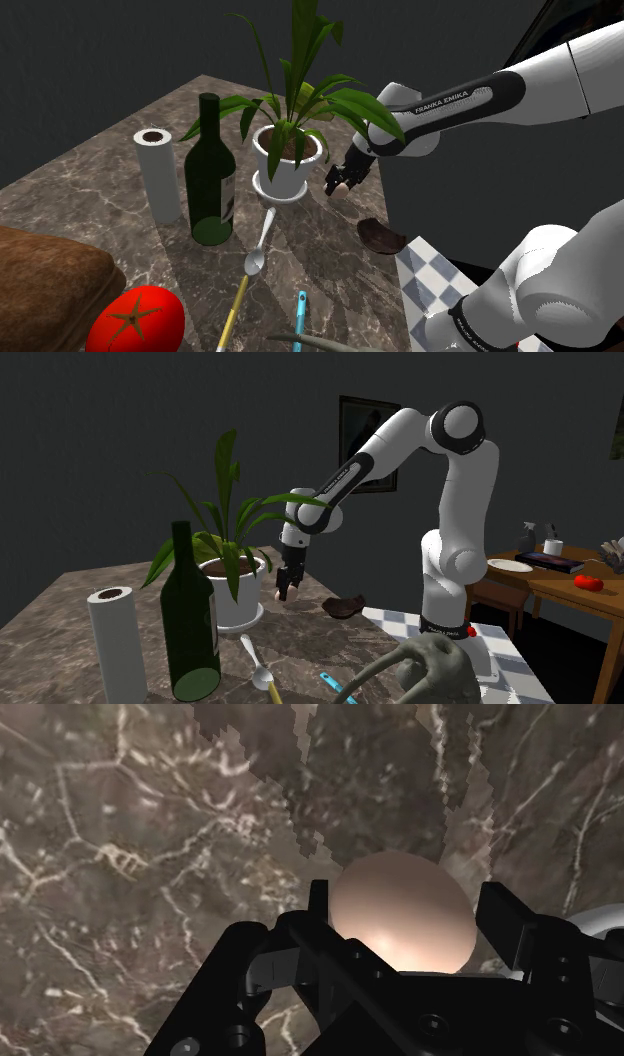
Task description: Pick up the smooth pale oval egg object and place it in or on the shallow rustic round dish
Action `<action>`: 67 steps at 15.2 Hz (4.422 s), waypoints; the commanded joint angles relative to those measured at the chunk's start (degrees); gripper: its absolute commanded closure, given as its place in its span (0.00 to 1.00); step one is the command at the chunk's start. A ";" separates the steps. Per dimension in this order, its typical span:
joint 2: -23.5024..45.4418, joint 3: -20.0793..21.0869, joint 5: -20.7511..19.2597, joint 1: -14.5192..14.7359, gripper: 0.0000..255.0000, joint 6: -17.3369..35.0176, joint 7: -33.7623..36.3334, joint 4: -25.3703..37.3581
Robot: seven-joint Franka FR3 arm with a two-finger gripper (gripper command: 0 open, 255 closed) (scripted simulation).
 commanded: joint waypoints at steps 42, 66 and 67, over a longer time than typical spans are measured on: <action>-40.23 3.64 -5.98 -2.01 1.00 -26.75 10.45 -12.43; -46.67 4.70 -4.45 -1.19 1.00 -19.23 10.09 -26.31; -46.67 4.70 -4.45 -1.19 0.00 -19.23 10.09 -26.31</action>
